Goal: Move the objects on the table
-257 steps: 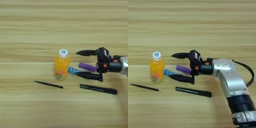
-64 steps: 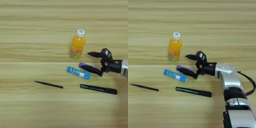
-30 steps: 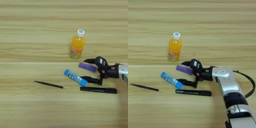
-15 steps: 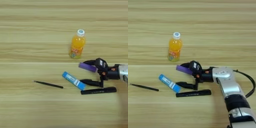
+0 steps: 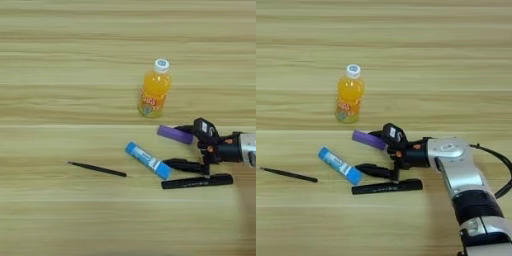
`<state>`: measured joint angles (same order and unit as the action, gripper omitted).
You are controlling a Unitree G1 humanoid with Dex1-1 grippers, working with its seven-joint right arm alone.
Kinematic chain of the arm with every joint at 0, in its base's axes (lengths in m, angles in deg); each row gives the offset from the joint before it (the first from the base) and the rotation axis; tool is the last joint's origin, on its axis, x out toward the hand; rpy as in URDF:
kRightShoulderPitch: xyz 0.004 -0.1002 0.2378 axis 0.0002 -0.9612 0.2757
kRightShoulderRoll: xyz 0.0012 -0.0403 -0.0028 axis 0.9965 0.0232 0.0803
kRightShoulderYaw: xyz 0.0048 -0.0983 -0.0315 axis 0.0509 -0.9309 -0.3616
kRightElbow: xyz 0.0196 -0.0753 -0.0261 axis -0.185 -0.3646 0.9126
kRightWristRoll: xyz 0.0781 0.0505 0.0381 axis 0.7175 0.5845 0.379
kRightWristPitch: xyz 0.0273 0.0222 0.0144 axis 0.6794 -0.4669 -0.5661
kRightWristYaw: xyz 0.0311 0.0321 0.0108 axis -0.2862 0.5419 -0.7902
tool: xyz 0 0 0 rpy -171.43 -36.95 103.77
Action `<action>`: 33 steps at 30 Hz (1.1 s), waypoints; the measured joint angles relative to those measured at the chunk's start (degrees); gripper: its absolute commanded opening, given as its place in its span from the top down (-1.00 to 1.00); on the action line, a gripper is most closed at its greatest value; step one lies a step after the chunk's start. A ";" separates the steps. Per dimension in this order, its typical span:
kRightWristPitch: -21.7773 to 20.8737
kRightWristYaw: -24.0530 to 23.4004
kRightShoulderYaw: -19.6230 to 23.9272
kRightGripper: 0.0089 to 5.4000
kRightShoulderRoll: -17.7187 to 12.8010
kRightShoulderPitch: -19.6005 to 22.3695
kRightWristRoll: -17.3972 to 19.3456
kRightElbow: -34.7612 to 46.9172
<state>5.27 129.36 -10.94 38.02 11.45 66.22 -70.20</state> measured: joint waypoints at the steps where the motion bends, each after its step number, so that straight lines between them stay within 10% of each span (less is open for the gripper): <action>1: 0.01 -0.06 -0.02 -0.61 0.00 0.07 -0.01 -0.11; 33: 0.08 2.55 -0.27 0.71 -0.53 -1.03 0.38 2.20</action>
<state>5.35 131.90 -11.21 37.49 10.42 66.60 -68.01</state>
